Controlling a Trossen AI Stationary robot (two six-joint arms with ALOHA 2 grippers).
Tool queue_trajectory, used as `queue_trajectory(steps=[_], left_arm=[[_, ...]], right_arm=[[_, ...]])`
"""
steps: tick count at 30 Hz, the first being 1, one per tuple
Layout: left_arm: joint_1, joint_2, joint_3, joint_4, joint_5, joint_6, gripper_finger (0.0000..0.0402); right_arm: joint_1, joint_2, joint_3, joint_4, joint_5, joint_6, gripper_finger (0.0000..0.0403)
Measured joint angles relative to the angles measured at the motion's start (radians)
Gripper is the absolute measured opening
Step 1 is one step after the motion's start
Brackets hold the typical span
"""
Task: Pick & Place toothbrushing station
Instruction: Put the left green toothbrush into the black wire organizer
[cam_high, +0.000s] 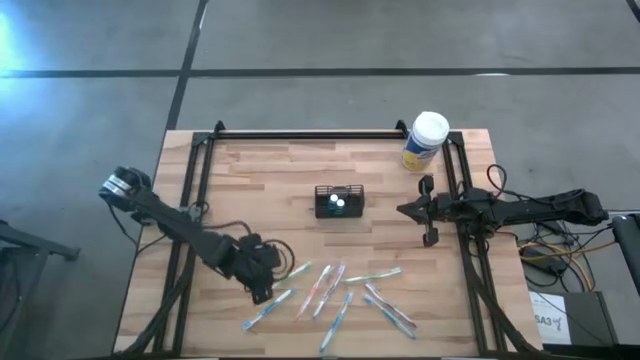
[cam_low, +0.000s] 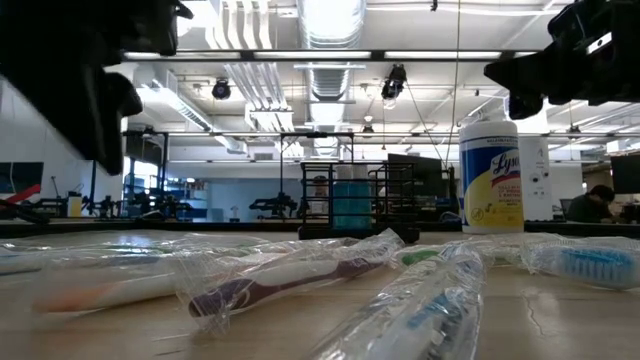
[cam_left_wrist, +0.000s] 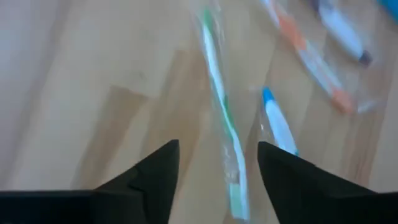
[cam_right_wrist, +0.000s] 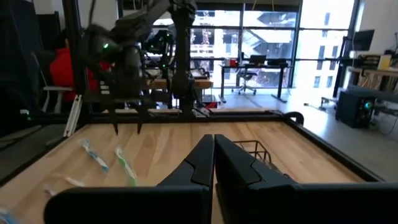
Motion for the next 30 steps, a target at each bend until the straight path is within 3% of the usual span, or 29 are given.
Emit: queue_trajectory(steps=[8, 13, 30], left_arm=[[-0.036, 0.12, 0.059, 0.002, 0.02, -0.05, 0.0238], [-0.04, 0.173, 0.059, 0.002, 0.015, -0.115, 0.0226], [-0.041, 0.284, 0.06, 0.003, 0.015, -0.103, 0.017]], right_arm=[[0.0, 0.0, 0.0, -0.027, 0.0, 0.054, 0.0008], [0.0, 0.0, 0.0, -0.042, -0.001, 0.073, 0.0008], [0.0, 0.0, 0.0, -0.124, -0.003, 0.087, 0.0008]])
